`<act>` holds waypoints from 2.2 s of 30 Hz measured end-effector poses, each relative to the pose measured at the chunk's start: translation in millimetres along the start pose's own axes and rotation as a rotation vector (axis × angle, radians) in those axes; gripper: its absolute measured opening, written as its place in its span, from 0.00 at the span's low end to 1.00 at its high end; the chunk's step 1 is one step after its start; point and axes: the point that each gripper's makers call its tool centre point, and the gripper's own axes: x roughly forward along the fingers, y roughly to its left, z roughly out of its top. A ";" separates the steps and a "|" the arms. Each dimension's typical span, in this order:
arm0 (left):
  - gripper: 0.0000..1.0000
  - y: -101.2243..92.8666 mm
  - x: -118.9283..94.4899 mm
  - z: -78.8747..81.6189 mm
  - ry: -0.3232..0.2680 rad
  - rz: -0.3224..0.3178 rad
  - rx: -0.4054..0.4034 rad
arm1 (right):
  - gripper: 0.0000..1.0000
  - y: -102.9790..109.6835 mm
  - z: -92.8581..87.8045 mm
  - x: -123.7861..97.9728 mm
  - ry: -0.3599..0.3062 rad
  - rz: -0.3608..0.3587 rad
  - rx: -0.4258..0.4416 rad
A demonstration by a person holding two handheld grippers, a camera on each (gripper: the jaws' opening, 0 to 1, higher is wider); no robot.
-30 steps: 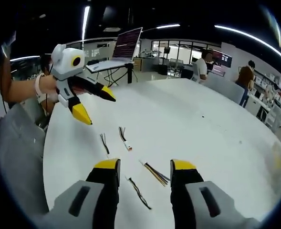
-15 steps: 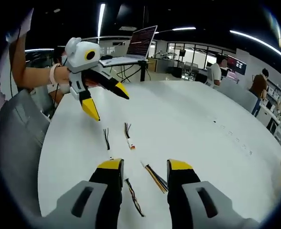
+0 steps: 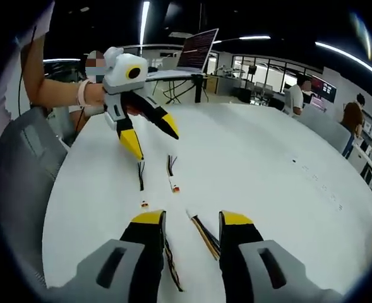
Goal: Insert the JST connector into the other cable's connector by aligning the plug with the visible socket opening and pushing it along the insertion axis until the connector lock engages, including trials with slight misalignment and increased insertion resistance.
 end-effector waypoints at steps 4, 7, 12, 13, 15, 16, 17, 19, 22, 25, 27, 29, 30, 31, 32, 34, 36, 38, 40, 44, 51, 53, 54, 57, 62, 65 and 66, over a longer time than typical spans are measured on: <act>0.43 -2.3 2.8 1.4 -0.011 -0.022 0.022 | 0.29 2.1 0.1 2.5 -0.010 0.023 -0.016; 0.41 -3.5 5.2 3.9 -0.022 -0.035 0.024 | 0.28 2.4 -0.8 5.4 -0.013 0.037 -0.027; 0.37 -5.4 11.5 7.5 -0.039 -0.056 0.048 | 0.25 1.4 -3.6 10.5 -0.010 0.051 -0.046; 0.34 -5.6 13.8 6.5 -0.034 -0.060 0.057 | 0.25 1.4 -4.5 11.7 -0.010 0.056 -0.050; 0.28 -4.9 17.1 1.5 -0.006 -0.061 0.075 | 0.25 1.6 -5.6 13.7 -0.012 0.065 -0.051; 0.28 -5.1 18.3 0.0 0.000 -0.065 0.077 | 0.25 1.4 -6.0 14.3 -0.013 0.067 -0.050; 0.28 -5.3 19.5 -1.0 0.002 -0.068 0.078 | 0.25 1.3 -6.5 14.9 -0.014 0.071 -0.050; 0.29 -5.3 22.1 -2.1 0.001 -0.078 0.068 | 0.25 1.2 -7.5 16.1 -0.019 0.078 -0.055; 0.29 -5.7 26.0 -5.7 0.008 -0.088 0.083 | 0.25 1.8 -8.6 17.8 -0.025 0.091 -0.052; 0.29 0.8 34.0 -12.0 -0.001 -0.104 0.071 | 0.24 1.4 -12.0 20.6 -0.019 0.096 -0.058; 0.29 1.0 34.5 -10.9 -0.009 -0.107 0.070 | 0.23 0.9 -13.7 22.0 -0.017 0.099 -0.060; 0.27 3.2 36.0 -10.8 -0.013 -0.108 0.083 | 0.21 0.6 -14.9 23.4 -0.021 0.104 -0.060; 0.27 5.4 36.9 -10.3 -0.018 -0.107 0.088 | 0.20 0.5 -15.1 24.1 -0.023 0.108 -0.062; 0.26 5.2 36.7 -9.7 -0.020 -0.108 0.085 | 0.19 0.6 -15.3 24.6 -0.025 0.111 -0.063; 0.25 4.4 37.1 -8.2 -0.029 -0.118 0.078 | 0.17 0.5 -15.6 25.1 -0.025 0.114 -0.063; 0.22 1.5 37.6 -7.4 -0.033 -0.129 0.091 | 0.16 -0.8 -15.1 25.8 -0.030 0.110 -0.065; 0.22 2.1 40.2 -10.8 -0.022 -0.128 0.104 | 0.16 -1.2 -14.0 26.6 -0.037 0.112 -0.065; 0.22 2.1 42.5 -12.7 -0.016 -0.131 0.095 | 0.17 0.9 -13.4 27.7 -0.041 0.126 -0.073; 0.22 1.7 43.9 -14.8 -0.010 -0.128 0.098 | 0.16 4.4 -14.1 29.8 -0.038 0.139 -0.083; 0.22 1.4 46.2 -16.8 -0.006 -0.130 0.106 | 0.16 8.6 -17.7 33.5 -0.023 0.153 -0.100; 0.21 -0.2 48.9 -21.0 0.005 -0.136 0.109 | 0.12 5.6 -16.6 36.0 -0.030 0.145 -0.103; 0.19 1.3 49.8 -20.2 -0.003 -0.132 0.114 | 0.11 4.6 -16.3 36.2 -0.033 0.142 -0.106; 0.17 4.5 50.8 -19.6 -0.009 -0.116 0.118 | 0.11 4.0 -16.8 36.5 -0.031 0.141 -0.112; 0.13 2.7 51.0 -19.8 -0.013 -0.123 0.135 | 0.13 2.3 -18.9 38.1 -0.025 0.134 -0.109; 0.10 -2.7 51.5 -18.5 -0.021 -0.144 0.145 | 0.07 1.3 -20.4 40.1 -0.031 0.144 -0.118; 0.08 -6.0 52.1 -19.1 -0.026 -0.160 0.147 | 0.06 1.5 -20.1 41.7 -0.038 0.148 -0.121; 0.07 -6.5 52.2 -19.3 -0.028 -0.163 0.148 | 0.06 0.9 -19.9 42.5 -0.041 0.147 -0.121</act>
